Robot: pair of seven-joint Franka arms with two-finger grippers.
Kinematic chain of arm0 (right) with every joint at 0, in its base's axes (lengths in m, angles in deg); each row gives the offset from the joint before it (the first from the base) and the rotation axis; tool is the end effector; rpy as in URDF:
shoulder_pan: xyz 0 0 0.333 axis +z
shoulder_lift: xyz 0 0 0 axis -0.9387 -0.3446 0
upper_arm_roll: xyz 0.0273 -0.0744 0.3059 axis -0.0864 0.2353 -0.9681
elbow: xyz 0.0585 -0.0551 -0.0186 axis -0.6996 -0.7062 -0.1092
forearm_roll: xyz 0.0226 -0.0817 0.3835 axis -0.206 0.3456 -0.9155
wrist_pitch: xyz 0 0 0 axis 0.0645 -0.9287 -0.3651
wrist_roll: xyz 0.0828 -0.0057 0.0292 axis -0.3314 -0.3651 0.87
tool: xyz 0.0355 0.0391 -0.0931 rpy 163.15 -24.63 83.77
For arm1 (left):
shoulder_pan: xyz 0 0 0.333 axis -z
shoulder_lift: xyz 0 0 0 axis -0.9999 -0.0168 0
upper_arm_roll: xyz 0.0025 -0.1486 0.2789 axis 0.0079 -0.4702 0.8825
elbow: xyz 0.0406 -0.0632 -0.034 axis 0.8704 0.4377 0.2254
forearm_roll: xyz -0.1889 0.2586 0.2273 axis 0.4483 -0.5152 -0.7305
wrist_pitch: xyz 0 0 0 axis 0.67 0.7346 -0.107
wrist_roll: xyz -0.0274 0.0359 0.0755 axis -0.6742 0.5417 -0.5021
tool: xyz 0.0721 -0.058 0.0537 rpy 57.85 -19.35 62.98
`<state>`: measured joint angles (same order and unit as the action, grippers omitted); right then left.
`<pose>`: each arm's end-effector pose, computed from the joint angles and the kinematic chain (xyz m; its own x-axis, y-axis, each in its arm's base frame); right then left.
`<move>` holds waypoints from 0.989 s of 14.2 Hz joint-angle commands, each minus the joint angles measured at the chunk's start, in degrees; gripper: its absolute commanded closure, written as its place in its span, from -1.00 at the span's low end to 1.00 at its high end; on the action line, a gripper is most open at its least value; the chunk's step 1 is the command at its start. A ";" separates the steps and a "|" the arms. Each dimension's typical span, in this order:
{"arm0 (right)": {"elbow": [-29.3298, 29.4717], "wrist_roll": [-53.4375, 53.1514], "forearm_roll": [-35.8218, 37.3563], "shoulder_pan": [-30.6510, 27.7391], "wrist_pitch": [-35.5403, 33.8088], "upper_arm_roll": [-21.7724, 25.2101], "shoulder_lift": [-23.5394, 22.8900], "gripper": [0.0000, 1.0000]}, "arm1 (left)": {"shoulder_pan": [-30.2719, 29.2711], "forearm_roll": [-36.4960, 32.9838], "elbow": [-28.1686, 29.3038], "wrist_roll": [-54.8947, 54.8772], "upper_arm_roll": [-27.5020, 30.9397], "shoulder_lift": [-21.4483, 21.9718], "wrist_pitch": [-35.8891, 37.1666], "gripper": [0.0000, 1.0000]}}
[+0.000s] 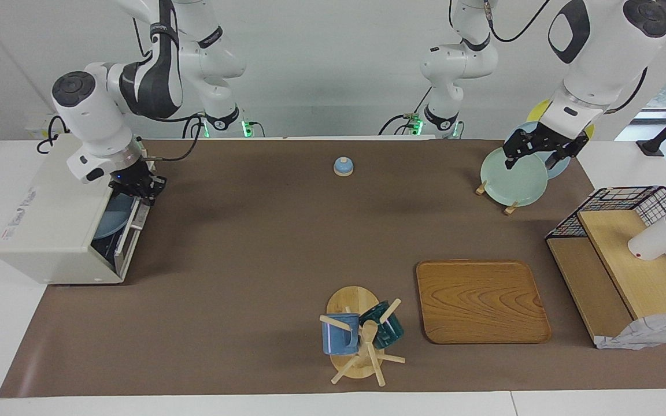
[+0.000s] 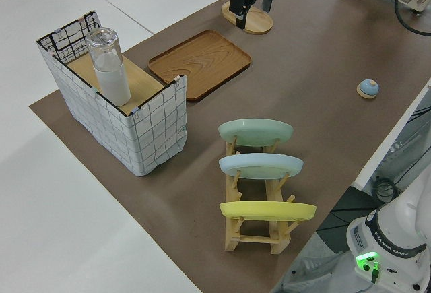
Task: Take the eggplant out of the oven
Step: 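Pull the oven door down and open with the right gripper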
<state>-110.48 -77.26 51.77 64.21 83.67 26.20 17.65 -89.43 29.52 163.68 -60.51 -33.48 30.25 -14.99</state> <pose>0.5252 -0.0577 0.4410 0.9985 -0.0381 -0.0401 -0.0367 -0.9987 0.0343 0.5415 -0.0452 0.5902 0.9960 -0.0788 -0.0418 -0.0781 -0.9968 0.0183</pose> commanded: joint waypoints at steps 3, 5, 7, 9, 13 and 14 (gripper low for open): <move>-2.14 0.61 0.72 0.53 8.85 0.60 -4.72 1.00 | -0.49 -0.97 -0.16 -0.39 -0.35 0.35 0.32 -1.00; -2.49 0.52 0.72 0.71 9.30 0.60 -5.33 1.00 | -0.49 -0.97 -0.16 -0.39 -0.35 0.35 0.32 -1.00; -2.84 0.52 0.72 1.23 10.09 0.60 -5.33 1.00 | -0.49 -0.97 -0.16 -0.39 -0.35 0.35 0.32 -1.00; -3.46 0.52 0.72 2.46 10.26 0.60 -5.16 1.00 | -0.49 -0.97 -0.16 -0.39 -0.35 0.35 0.32 -1.00; -4.33 0.52 0.72 2.64 11.22 0.60 -5.60 1.00 | -0.49 -0.97 -0.16 -0.39 -0.35 0.35 0.40 -1.00; -4.95 0.52 0.72 2.64 11.93 0.60 -5.51 1.00 | -0.49 -0.97 -0.16 -0.39 -0.35 0.35 0.41 -1.00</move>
<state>-113.91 -77.64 50.80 68.51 91.27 25.66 13.72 -89.43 29.52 163.68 -60.51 -33.48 30.25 -14.99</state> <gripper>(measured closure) 0.991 0.000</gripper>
